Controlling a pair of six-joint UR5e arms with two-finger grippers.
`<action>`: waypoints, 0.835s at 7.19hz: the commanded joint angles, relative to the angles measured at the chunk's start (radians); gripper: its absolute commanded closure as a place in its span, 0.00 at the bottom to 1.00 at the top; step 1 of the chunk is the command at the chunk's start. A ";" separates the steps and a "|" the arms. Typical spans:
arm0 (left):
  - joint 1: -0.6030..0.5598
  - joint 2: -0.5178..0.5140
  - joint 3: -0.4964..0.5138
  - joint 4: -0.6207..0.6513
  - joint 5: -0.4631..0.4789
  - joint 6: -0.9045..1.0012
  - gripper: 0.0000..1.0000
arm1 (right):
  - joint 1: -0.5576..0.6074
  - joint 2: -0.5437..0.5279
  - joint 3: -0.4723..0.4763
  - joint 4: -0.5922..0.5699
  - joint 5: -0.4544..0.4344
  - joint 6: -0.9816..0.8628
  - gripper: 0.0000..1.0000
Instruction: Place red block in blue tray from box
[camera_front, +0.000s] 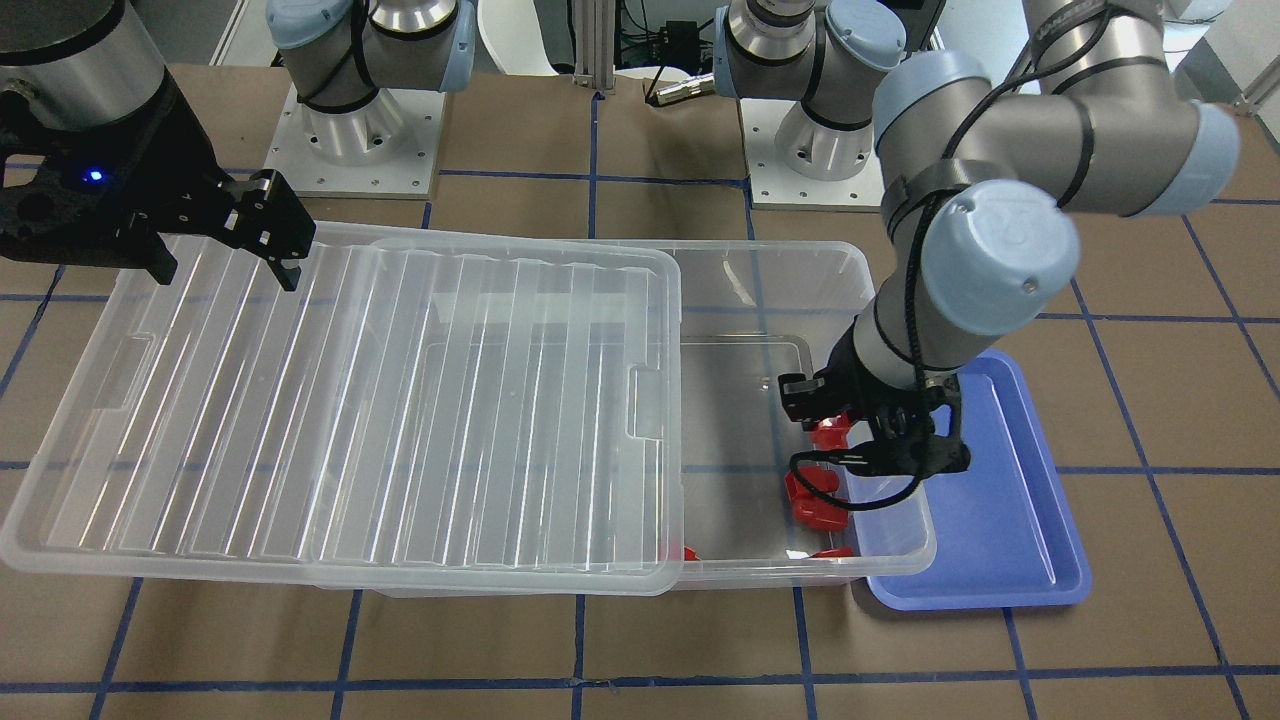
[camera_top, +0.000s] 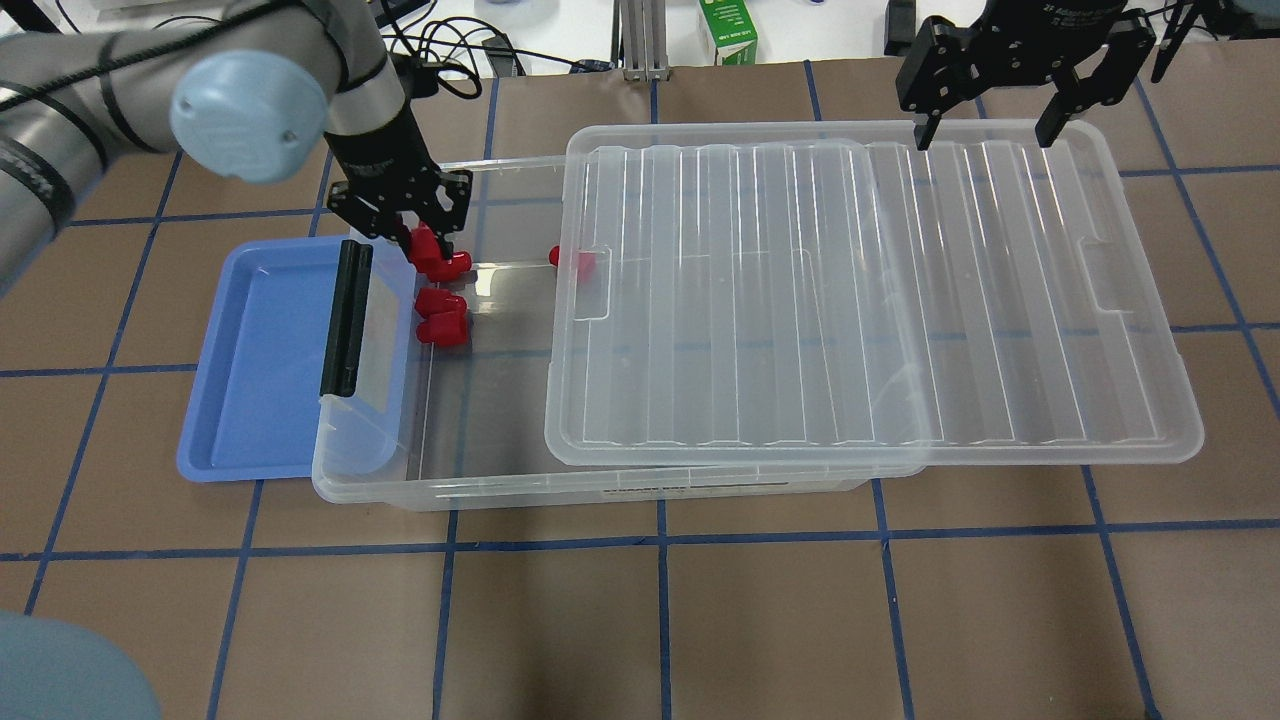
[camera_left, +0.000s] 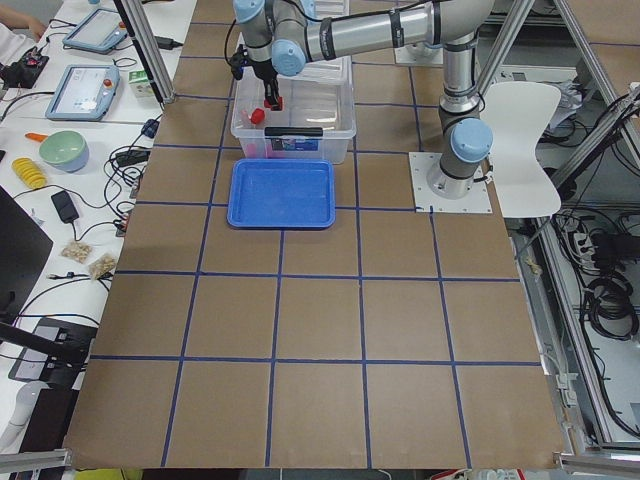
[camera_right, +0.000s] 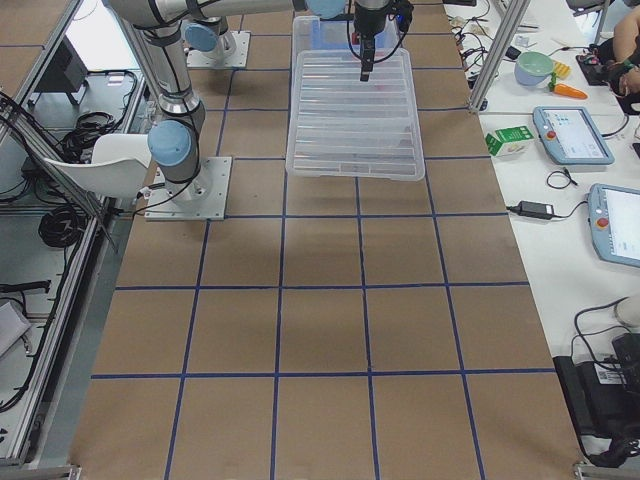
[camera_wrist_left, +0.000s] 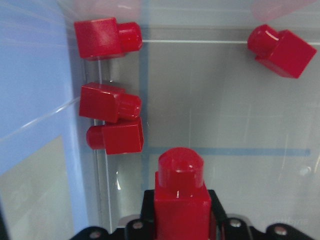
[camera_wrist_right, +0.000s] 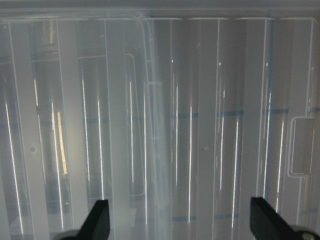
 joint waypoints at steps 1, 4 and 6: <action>0.138 0.019 0.106 -0.101 0.041 0.150 1.00 | 0.000 0.001 -0.001 -0.002 0.000 -0.002 0.00; 0.341 -0.024 0.053 -0.067 0.040 0.445 1.00 | -0.001 0.003 -0.004 -0.008 -0.001 -0.007 0.00; 0.356 -0.050 -0.104 0.145 0.037 0.454 1.00 | -0.073 0.000 -0.010 -0.002 0.003 -0.079 0.00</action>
